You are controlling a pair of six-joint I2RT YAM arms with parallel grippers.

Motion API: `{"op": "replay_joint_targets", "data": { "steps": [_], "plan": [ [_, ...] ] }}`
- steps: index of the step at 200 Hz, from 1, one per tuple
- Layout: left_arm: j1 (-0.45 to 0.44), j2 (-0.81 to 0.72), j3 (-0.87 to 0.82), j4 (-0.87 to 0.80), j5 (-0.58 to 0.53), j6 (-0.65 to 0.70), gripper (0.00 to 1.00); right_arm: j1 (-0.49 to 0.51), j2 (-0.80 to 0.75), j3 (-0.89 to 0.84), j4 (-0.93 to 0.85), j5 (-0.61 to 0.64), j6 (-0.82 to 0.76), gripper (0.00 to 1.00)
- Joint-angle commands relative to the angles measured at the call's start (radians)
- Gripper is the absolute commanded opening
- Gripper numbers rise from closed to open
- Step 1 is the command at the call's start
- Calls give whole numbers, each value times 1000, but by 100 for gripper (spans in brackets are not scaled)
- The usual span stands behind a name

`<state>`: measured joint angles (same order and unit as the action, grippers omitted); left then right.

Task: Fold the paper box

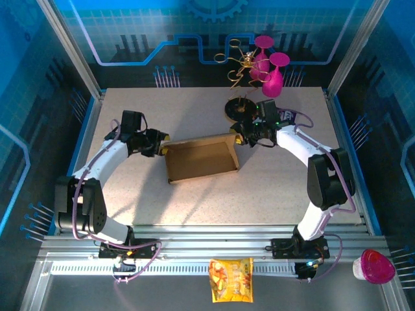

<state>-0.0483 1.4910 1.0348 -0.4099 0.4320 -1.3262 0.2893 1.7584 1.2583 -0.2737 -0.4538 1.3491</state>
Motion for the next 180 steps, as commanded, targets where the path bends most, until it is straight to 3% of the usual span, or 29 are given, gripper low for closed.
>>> {"op": "replay_joint_targets", "data": {
  "steps": [1, 32, 60, 118, 180],
  "plan": [
    [11, 1, 35, -102, 46, 134, 49, 16, 5, 36, -95, -4, -120, 32],
    [22, -11, 40, -195, 14, 245, 58, 20, 0, 30, -134, 17, -184, 32],
    [27, -11, 61, -277, -40, 348, 59, 30, -9, 14, -143, 35, -206, 31],
    [27, -8, 99, -374, -147, 513, 54, 45, -25, 13, -204, 90, -279, 33],
    [18, -9, 10, -334, -144, 553, 48, 45, -87, -40, -203, 156, -344, 44]
  ]
}}
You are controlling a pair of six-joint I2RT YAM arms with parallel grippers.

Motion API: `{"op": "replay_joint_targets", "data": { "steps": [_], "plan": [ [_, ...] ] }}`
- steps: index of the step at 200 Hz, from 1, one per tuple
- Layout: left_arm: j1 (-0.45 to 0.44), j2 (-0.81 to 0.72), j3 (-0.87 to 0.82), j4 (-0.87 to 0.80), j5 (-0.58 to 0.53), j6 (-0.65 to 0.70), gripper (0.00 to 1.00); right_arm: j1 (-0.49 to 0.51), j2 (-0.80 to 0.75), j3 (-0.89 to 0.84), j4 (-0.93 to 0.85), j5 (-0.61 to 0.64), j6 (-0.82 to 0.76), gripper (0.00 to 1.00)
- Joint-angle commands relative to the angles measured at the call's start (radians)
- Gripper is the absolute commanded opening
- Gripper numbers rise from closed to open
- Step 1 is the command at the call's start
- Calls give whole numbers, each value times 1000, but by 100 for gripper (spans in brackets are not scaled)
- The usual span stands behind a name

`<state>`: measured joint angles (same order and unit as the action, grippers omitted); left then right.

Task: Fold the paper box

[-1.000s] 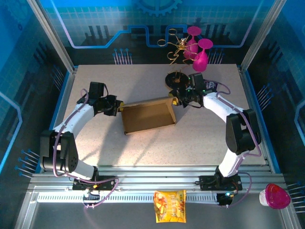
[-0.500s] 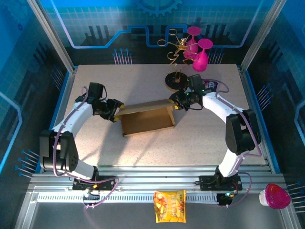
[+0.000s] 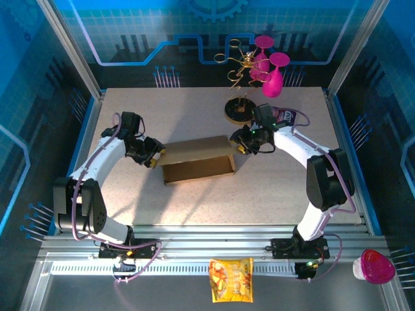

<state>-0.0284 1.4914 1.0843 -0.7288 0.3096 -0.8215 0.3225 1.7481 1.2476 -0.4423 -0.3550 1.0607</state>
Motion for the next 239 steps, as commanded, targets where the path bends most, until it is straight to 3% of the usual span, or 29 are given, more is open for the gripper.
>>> {"op": "replay_joint_targets", "data": {
  "steps": [1, 51, 95, 112, 144, 206, 239],
  "plan": [
    [-3, -9, -39, -17, -24, 49, 48, 11, -80, -31, -34, 60, -57, 44],
    [-34, -11, -55, -55, -121, 115, 47, 29, -321, -196, 17, 150, -5, 51],
    [-59, 3, -99, -27, -164, 149, 47, 126, -487, -490, 318, 151, 187, 60],
    [-67, 9, -116, 1, -172, 162, 47, 139, -468, -528, 397, 124, 212, 61],
    [-79, 23, -123, 26, -207, 209, 47, 103, -414, -480, 375, 85, 125, 61],
    [-79, -36, -229, 182, -204, 237, 27, -51, -277, -325, 302, -82, -112, 62],
    [-77, -29, -257, 242, -184, 244, 16, -81, -141, -208, 213, -163, -276, 63]
  ]
}}
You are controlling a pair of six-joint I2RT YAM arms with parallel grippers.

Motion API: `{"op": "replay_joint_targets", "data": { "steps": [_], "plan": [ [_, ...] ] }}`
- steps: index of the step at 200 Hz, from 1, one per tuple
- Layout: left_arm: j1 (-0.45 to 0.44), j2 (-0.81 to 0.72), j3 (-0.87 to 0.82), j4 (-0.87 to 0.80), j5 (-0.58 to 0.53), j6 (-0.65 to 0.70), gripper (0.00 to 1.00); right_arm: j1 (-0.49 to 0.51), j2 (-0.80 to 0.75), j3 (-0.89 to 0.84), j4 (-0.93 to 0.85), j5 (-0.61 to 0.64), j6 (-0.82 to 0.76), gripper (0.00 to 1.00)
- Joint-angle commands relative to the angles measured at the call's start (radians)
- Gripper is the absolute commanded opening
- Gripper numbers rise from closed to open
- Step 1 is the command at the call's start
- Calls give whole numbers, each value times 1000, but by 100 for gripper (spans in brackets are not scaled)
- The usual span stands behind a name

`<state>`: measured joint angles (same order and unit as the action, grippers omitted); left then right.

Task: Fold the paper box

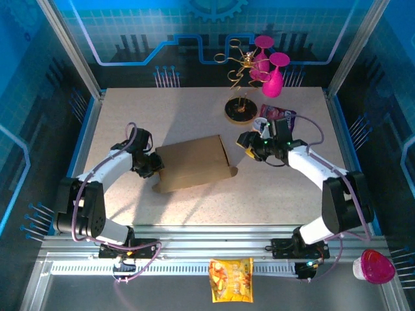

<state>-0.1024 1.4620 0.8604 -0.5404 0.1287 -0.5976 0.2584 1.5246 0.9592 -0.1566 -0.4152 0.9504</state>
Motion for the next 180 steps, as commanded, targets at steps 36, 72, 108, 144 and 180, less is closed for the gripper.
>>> {"op": "replay_joint_targets", "data": {
  "steps": [36, 72, 108, 144, 180],
  "plan": [
    [-3, 1, -43, 45, -3, 39, 7, -24, 239, 164, -77, -217, -269, 68],
    [3, -6, -59, 7, -22, 55, 3, -23, 371, 253, -114, -311, -345, 74],
    [21, -19, -64, -27, -20, 69, 2, -20, 441, 335, -108, -406, -385, 76],
    [39, -9, -61, -29, -19, 81, 0, -5, 524, 434, -170, -465, -407, 81],
    [42, 0, -66, -23, -19, 85, 0, 17, 552, 452, -217, -453, -436, 81]
  ]
}}
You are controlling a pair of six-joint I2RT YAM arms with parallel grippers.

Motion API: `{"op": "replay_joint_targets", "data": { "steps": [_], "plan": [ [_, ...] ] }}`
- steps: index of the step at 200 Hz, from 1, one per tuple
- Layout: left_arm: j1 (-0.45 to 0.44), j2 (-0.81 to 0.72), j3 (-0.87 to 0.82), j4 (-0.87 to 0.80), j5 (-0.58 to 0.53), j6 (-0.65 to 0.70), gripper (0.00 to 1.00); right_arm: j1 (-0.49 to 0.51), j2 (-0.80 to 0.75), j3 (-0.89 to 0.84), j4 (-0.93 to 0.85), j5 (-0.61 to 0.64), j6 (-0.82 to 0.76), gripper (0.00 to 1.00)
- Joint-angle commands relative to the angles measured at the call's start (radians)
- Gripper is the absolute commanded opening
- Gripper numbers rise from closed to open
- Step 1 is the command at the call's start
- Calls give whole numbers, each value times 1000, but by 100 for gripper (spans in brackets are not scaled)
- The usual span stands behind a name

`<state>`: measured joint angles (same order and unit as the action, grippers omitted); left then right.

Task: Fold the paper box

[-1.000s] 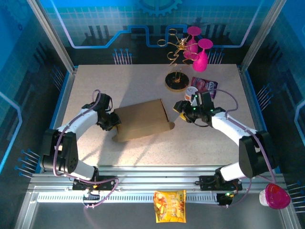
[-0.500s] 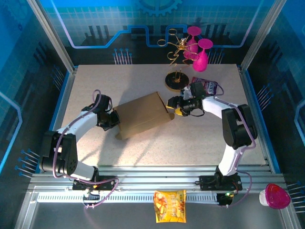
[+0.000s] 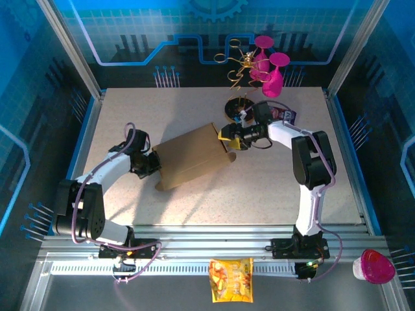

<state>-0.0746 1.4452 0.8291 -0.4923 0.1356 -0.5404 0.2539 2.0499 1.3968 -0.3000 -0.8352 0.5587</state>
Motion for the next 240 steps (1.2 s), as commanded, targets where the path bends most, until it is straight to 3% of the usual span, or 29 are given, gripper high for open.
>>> {"op": "replay_joint_targets", "data": {
  "steps": [1, 53, 125, 163, 190, 220, 240],
  "plan": [
    [15, 16, -35, -71, -26, 28, 0, 21, 27, 14, -73, -33, -44, 81],
    [24, 18, -56, -60, -34, 28, 0, 69, 41, -7, -4, -65, 1, 81],
    [37, 26, -55, -39, -40, 33, 0, 131, 73, -49, 165, -100, 144, 71],
    [51, 28, -55, -61, -56, 43, 0, 110, 11, -84, 87, -11, 75, 77],
    [58, 11, -60, -79, -65, 49, 0, 74, -23, -132, 155, -33, 93, 81],
    [65, 0, -72, -86, -72, 62, 0, 66, 14, -85, 85, -64, 39, 81],
    [75, 1, -80, -89, -71, 68, 0, 59, 11, -63, -3, -20, -23, 81]
  ]
}}
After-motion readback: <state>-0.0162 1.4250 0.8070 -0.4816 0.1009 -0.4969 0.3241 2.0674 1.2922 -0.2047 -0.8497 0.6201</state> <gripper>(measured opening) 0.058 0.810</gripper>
